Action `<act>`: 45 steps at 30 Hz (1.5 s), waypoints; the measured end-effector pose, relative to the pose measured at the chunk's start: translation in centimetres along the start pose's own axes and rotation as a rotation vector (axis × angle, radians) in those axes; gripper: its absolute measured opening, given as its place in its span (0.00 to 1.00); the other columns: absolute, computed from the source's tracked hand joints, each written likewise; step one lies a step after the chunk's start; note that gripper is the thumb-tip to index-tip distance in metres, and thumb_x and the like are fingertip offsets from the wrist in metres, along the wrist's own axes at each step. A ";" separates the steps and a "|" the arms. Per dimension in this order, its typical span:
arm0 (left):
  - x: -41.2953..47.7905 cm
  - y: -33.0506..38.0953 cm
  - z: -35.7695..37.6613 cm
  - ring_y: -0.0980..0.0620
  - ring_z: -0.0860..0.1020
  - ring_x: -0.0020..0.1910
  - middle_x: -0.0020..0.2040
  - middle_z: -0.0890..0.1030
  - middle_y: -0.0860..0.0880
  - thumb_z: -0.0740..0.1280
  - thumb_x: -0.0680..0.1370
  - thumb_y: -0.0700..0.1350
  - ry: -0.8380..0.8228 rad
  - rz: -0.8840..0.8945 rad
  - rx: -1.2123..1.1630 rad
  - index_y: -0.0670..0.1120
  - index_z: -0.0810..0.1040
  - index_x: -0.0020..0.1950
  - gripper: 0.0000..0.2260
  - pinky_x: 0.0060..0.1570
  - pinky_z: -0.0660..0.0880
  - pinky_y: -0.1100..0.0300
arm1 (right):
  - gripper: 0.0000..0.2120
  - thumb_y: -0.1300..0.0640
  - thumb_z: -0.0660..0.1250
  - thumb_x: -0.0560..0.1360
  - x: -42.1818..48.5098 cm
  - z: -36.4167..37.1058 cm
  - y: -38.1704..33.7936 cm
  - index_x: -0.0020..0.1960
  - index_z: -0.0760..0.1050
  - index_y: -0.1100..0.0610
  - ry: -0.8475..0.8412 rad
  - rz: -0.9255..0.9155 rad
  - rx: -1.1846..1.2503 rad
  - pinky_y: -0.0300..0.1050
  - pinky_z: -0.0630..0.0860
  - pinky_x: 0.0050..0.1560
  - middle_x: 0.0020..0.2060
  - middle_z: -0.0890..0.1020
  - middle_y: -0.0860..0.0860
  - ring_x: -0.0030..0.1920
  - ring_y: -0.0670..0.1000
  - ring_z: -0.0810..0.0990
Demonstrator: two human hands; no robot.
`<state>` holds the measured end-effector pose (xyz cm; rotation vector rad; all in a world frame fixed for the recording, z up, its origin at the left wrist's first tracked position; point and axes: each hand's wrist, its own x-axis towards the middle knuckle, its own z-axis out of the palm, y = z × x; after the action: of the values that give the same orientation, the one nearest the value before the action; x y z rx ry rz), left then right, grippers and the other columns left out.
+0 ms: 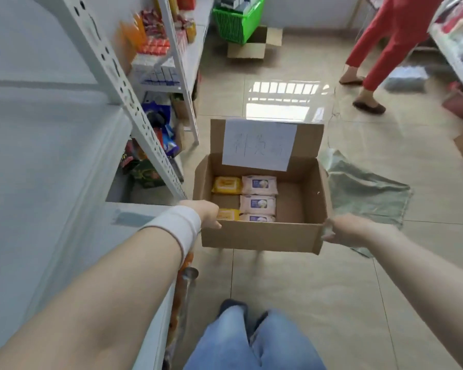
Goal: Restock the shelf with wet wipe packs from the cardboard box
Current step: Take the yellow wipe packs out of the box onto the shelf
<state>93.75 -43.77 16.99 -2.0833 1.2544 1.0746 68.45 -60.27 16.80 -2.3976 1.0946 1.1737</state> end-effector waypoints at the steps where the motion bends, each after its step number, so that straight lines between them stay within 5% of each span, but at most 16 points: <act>1: 1.5 0.1 -0.4 0.45 0.74 0.61 0.63 0.75 0.46 0.59 0.79 0.54 -0.017 0.007 -0.010 0.44 0.69 0.67 0.20 0.62 0.71 0.48 | 0.21 0.43 0.59 0.76 1.4 0.1 0.0 0.63 0.70 0.55 -0.021 -0.005 0.026 0.47 0.74 0.56 0.60 0.77 0.55 0.59 0.57 0.76; 6: 8.6 0.4 -2.3 0.46 0.75 0.59 0.63 0.75 0.46 0.59 0.79 0.53 -0.081 0.034 -0.100 0.45 0.69 0.67 0.19 0.58 0.72 0.55 | 0.18 0.46 0.61 0.76 8.5 -0.6 -0.4 0.60 0.72 0.57 -0.151 -0.039 0.140 0.45 0.76 0.50 0.54 0.81 0.55 0.53 0.55 0.80; 14: 20.0 0.4 -4.4 0.46 0.72 0.64 0.67 0.72 0.45 0.60 0.78 0.53 -0.132 -0.027 -0.472 0.46 0.65 0.70 0.22 0.61 0.69 0.54 | 0.22 0.49 0.60 0.77 20.2 -3.1 -4.4 0.69 0.65 0.56 -0.262 -0.146 0.388 0.48 0.70 0.64 0.66 0.73 0.55 0.65 0.55 0.72; 20: 38.3 -1.5 0.4 0.43 0.64 0.70 0.74 0.61 0.41 0.63 0.77 0.54 -0.058 -0.250 -0.909 0.46 0.52 0.75 0.32 0.66 0.63 0.53 | 0.32 0.45 0.64 0.75 35.2 5.1 -11.9 0.72 0.59 0.58 -0.396 -0.132 0.665 0.45 0.65 0.67 0.69 0.69 0.55 0.68 0.54 0.68; 25: 53.1 -4.0 3.5 0.42 0.60 0.72 0.74 0.58 0.41 0.63 0.77 0.53 0.085 -0.439 -0.976 0.43 0.49 0.76 0.34 0.70 0.60 0.51 | 0.26 0.47 0.64 0.75 45.5 11.8 -17.5 0.68 0.64 0.58 -0.386 -0.099 0.802 0.40 0.66 0.62 0.65 0.72 0.56 0.64 0.54 0.70; 28: 58.2 -4.7 4.4 0.42 0.58 0.72 0.73 0.58 0.42 0.64 0.75 0.56 0.153 -0.531 -0.925 0.44 0.49 0.75 0.36 0.69 0.57 0.52 | 0.34 0.46 0.66 0.73 48.7 13.8 -20.2 0.72 0.58 0.59 -0.350 -0.008 0.856 0.44 0.63 0.67 0.69 0.67 0.55 0.69 0.55 0.65; 33: 59.3 -4.0 5.3 0.42 0.58 0.71 0.71 0.61 0.41 0.74 0.68 0.55 0.339 -0.577 -0.956 0.41 0.52 0.72 0.44 0.68 0.57 0.51 | 0.46 0.46 0.75 0.64 49.9 13.7 -23.4 0.72 0.54 0.59 -0.258 0.272 0.975 0.46 0.62 0.67 0.69 0.66 0.57 0.70 0.56 0.62; 38: 58.6 -4.7 5.1 0.45 0.67 0.68 0.67 0.69 0.44 0.79 0.59 0.57 0.327 -0.602 -1.059 0.42 0.57 0.70 0.49 0.65 0.66 0.53 | 0.29 0.41 0.74 0.63 49.1 13.5 -24.3 0.56 0.71 0.59 -0.465 0.321 1.006 0.45 0.73 0.47 0.55 0.79 0.56 0.55 0.56 0.78; 40: 58.2 -4.9 5.2 0.46 0.73 0.63 0.63 0.74 0.44 0.79 0.61 0.55 0.299 -0.563 -1.196 0.41 0.65 0.66 0.41 0.59 0.70 0.58 | 0.24 0.42 0.75 0.63 48.7 13.4 -24.3 0.51 0.75 0.57 -0.480 0.318 1.056 0.42 0.72 0.43 0.53 0.80 0.56 0.53 0.55 0.79; 42: 57.1 -5.2 5.4 0.47 0.77 0.58 0.58 0.79 0.45 0.78 0.63 0.53 0.271 -0.507 -1.309 0.42 0.74 0.60 0.30 0.57 0.74 0.58 | 0.28 0.45 0.76 0.64 48.3 13.2 -23.9 0.59 0.75 0.57 -0.459 0.320 1.157 0.41 0.73 0.47 0.56 0.79 0.55 0.53 0.53 0.78; 45: 54.6 -5.2 5.5 0.47 0.79 0.55 0.56 0.80 0.45 0.77 0.65 0.48 0.299 -0.454 -1.453 0.44 0.74 0.56 0.24 0.56 0.76 0.51 | 0.25 0.51 0.75 0.66 46.6 11.8 -22.2 0.59 0.74 0.57 -0.361 0.299 1.306 0.42 0.72 0.45 0.49 0.80 0.52 0.47 0.51 0.78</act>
<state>111.16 -65.19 -30.72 -3.3589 -0.2142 1.7016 96.07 -63.13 -28.28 -1.0138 1.4462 0.5526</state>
